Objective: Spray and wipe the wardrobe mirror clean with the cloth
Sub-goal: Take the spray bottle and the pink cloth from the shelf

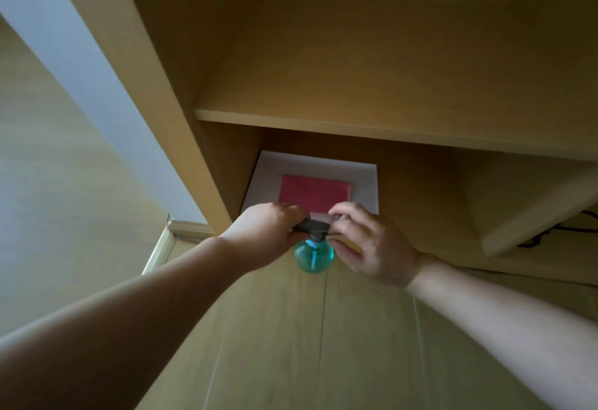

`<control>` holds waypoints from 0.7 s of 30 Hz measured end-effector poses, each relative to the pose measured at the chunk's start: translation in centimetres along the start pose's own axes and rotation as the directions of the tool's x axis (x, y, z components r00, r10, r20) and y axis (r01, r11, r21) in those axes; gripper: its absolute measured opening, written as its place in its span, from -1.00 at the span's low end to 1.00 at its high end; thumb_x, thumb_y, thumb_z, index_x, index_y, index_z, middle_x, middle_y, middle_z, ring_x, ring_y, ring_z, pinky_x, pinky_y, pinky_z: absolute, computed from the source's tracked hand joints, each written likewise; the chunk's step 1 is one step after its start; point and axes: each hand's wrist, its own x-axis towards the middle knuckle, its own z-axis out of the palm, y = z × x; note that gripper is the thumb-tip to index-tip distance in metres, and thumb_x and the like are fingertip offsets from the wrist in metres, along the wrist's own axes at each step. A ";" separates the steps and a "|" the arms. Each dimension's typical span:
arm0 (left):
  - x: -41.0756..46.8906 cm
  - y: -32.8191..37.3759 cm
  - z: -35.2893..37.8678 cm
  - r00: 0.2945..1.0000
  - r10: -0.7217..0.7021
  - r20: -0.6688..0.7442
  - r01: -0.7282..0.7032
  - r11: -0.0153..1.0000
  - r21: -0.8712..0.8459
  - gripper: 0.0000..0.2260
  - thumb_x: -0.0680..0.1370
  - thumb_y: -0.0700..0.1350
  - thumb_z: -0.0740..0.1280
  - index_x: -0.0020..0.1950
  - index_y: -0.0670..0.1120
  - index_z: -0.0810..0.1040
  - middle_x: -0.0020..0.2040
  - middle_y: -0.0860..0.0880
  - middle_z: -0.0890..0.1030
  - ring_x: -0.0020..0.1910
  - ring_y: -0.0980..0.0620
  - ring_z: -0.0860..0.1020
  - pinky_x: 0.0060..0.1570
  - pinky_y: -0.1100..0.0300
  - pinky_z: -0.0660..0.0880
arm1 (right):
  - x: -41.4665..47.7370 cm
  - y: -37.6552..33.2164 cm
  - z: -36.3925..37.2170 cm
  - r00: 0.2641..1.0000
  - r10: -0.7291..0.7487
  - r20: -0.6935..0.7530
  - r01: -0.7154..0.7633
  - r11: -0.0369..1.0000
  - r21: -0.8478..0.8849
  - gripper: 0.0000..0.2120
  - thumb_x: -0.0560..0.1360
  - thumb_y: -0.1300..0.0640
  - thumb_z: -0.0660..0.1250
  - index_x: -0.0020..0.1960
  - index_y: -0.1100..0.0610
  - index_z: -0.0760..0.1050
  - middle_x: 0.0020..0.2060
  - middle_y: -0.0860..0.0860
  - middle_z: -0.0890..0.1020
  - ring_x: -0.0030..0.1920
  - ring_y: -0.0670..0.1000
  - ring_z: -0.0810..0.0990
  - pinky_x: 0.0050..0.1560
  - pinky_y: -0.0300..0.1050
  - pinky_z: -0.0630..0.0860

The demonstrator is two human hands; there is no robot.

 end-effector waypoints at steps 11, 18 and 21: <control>-2.3 -4.8 -0.5 0.995 -0.094 0.033 0.095 0.995 -0.009 -0.82 0.56 0.06 0.30 0.05 -0.02 0.55 -0.06 0.04 0.61 -0.15 0.00 0.55 -0.23 0.19 0.44 | 5.5 5.2 7.2 0.804 0.524 0.280 -0.484 0.851 -0.202 -0.55 0.64 -0.03 0.11 0.50 0.03 0.27 0.47 0.03 0.34 0.42 0.09 0.36 0.33 0.05 0.40; -2.9 -5.8 -0.2 0.995 -0.087 0.041 0.090 0.994 -0.063 -0.83 0.56 0.04 0.31 0.06 0.00 0.57 -0.05 0.06 0.60 -0.14 0.05 0.54 -0.17 0.16 0.50 | 6.6 6.6 11.1 0.502 0.730 0.463 -0.535 0.683 -0.497 -0.55 0.62 0.14 0.14 0.50 0.00 0.25 0.48 0.12 0.27 0.43 0.19 0.32 0.32 0.06 0.39; -2.9 -5.8 -0.3 0.996 -0.081 0.045 0.085 0.994 -0.073 -0.83 0.57 0.03 0.31 0.08 0.01 0.57 -0.03 0.06 0.60 -0.12 0.05 0.54 -0.12 0.15 0.51 | 6.8 6.7 11.8 0.492 0.742 0.455 -0.509 0.669 -0.542 -0.66 0.58 0.20 0.18 0.33 0.06 0.47 0.32 0.14 0.46 0.30 0.18 0.46 0.20 0.02 0.46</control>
